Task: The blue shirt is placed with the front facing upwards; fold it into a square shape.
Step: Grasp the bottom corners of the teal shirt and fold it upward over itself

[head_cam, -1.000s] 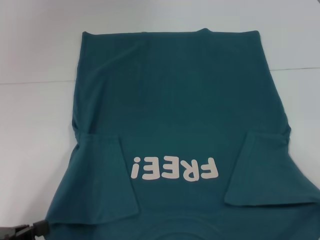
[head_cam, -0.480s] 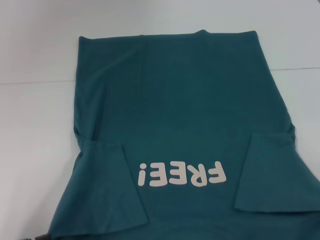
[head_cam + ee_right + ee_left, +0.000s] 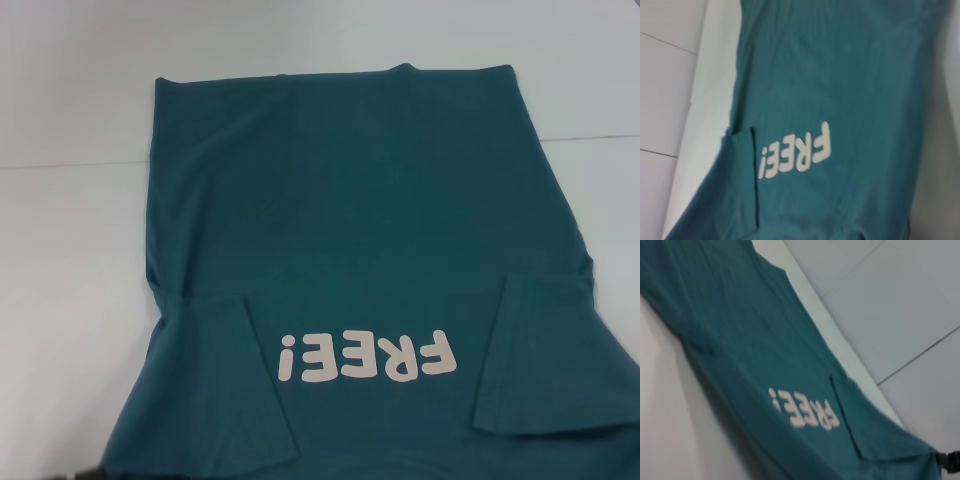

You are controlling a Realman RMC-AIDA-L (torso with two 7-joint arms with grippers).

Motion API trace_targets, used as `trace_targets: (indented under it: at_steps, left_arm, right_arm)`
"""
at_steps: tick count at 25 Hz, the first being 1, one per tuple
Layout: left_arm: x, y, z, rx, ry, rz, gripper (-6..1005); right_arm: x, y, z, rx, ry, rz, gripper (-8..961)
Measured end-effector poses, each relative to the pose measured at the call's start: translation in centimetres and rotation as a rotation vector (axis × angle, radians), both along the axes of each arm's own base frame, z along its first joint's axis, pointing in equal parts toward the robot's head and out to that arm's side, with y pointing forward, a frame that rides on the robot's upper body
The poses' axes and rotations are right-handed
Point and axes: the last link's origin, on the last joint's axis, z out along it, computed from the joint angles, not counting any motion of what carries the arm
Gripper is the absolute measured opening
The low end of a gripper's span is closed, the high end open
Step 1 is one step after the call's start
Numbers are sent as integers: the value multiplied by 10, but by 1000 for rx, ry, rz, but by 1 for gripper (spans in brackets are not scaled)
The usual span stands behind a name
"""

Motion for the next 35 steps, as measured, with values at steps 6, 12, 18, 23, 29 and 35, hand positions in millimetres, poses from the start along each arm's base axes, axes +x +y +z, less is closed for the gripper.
trace_targets:
  at_steps: [6,12,18,23,29,35]
  left_arm:
    - [8,22,6,35,-23,-22,1]
    - [16,45,10,54,-33,-41,2]
    - [16,62,13,92,-16,-27,1]
    - [18,77,13,118,-27,-16,1]
    - [23,97,14,161,-15,-14,1]
    - [25,115,15,218,6,-1,2]
  right_arm:
    - [-15,28,9,56,25,53,99]
    - [-32,59,17,108,40,85,103]
    - [-36,78,21,154,27,76,107]
    - [-33,88,23,215,47,51,110]
    - [-30,99,24,282,68,23,113]
    - [-26,106,22,332,84,-6,117]
